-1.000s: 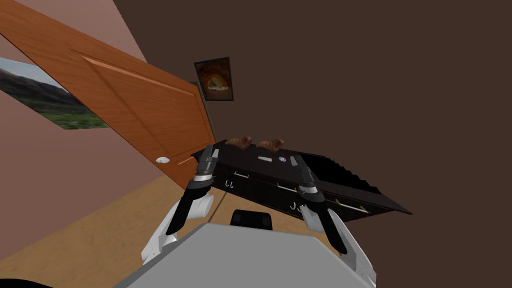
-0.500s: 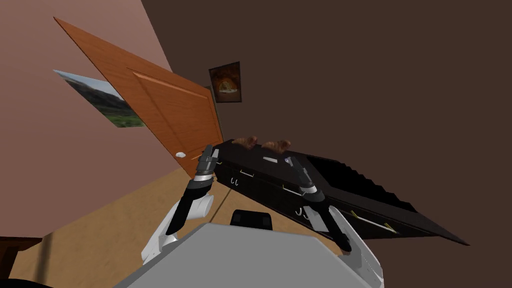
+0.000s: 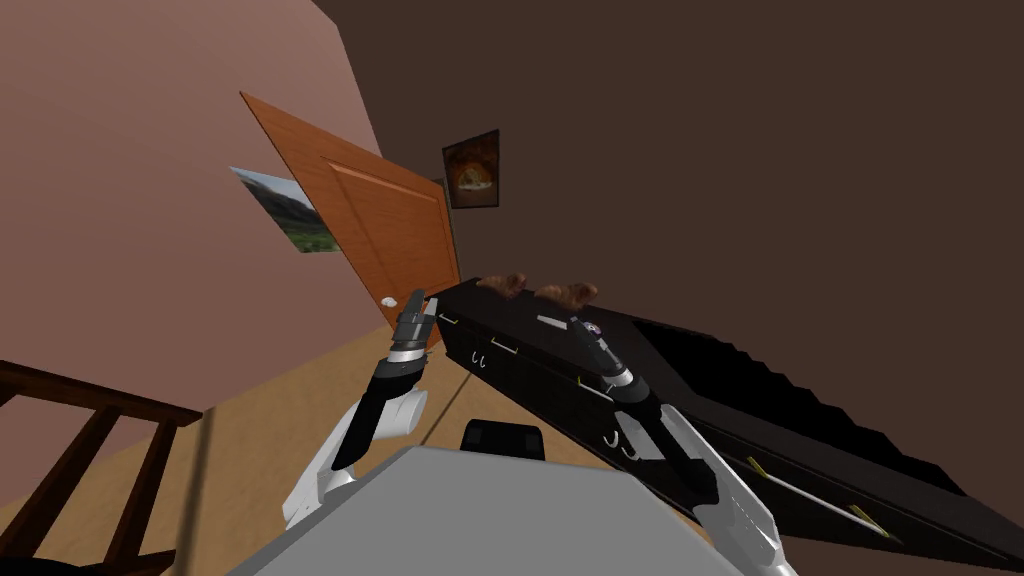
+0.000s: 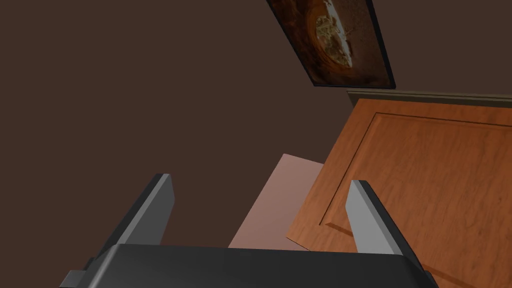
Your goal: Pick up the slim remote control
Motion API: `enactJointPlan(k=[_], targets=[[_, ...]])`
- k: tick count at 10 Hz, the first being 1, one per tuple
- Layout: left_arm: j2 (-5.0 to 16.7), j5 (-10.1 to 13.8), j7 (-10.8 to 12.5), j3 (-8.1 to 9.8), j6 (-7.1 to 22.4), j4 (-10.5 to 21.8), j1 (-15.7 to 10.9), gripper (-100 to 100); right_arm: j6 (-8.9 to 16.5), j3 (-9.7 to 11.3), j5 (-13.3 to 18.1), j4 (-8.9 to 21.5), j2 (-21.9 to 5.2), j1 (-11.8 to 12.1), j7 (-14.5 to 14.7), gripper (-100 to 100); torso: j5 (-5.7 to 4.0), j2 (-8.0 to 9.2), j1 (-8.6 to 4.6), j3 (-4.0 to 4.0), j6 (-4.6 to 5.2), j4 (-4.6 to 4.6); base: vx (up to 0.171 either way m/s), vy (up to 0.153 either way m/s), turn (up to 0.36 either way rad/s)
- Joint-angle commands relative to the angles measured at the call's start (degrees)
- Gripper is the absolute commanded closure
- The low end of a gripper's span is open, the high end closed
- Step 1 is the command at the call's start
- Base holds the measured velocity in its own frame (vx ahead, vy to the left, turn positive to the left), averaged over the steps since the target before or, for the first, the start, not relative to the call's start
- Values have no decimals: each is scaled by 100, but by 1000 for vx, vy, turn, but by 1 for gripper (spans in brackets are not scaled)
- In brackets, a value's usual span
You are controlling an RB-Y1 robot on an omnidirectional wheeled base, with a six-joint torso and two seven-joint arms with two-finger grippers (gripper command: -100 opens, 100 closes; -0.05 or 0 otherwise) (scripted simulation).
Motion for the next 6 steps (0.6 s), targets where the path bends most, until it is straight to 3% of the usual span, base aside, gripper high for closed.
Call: enactJointPlan(k=[1,3,6], targets=[[0,0,0,0,0,0,0,0,-107,5,120,162,-286,-42,0,-100,0,0,0,0,0,0,-13,38,245],[0,0,0,0,0,0,0,0,-107,5,120,162,-511,-42,0,-100,0,-1,0,0,0,0,-3,22,66],[0,0,0,0,0,0,0,0,-284,48,336,497,-1065,-122,-9,-100,-1,-3,-1,-2,0,-1,-2,33,246]])
